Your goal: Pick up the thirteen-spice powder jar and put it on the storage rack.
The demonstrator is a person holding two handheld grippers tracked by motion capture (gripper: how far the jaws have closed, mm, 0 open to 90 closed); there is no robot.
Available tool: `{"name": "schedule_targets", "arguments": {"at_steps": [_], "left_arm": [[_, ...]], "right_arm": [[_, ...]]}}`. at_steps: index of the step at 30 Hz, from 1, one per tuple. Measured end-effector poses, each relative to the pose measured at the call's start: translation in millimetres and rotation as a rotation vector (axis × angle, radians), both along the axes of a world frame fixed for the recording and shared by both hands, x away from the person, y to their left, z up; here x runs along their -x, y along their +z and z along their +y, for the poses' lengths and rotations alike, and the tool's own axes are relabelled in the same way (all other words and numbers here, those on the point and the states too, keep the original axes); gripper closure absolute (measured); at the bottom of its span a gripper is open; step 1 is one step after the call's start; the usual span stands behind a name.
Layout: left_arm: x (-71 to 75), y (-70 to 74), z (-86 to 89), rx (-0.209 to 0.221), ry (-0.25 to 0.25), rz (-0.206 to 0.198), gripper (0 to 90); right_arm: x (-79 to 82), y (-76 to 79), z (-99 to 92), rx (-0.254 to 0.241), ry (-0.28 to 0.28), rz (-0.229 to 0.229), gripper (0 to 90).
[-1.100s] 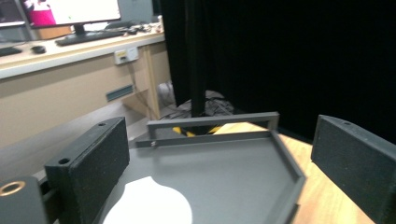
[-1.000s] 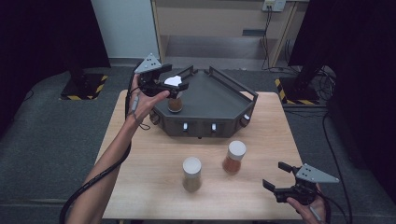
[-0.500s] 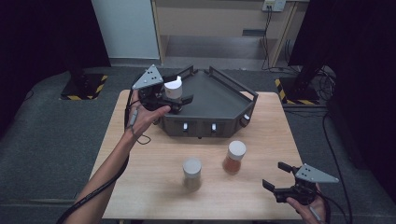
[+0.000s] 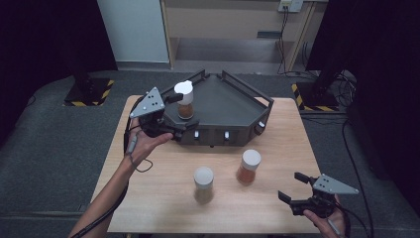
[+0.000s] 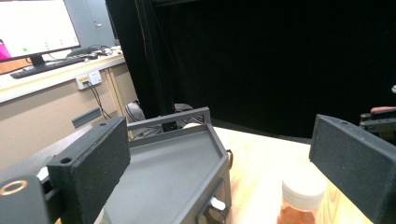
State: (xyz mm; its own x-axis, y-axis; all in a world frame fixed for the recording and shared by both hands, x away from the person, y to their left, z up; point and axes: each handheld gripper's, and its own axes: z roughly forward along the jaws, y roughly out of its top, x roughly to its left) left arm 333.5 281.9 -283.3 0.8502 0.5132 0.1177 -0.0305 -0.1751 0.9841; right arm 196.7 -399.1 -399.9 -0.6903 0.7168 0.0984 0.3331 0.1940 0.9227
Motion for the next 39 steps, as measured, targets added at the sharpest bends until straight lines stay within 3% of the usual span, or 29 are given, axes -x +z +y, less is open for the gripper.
{"name": "schedule_targets", "arguments": {"at_steps": [16,27,39], "left_arm": [[43.2,-28.5,27.9,-0.006,0.038,0.021,3.2],[61.5,-60.3,47.3,0.021,0.080,0.074,2.1],[79.5,-83.7,64.4,0.018,0.136,0.120,1.6]], "right_arm": [[0.9,1.7,2.8,0.015,0.002,-0.004,6.1],[1.1,2.8,4.4,0.025,0.004,-0.004,6.0],[1.2,3.2,4.8,0.026,0.005,-0.003,6.0]]}}
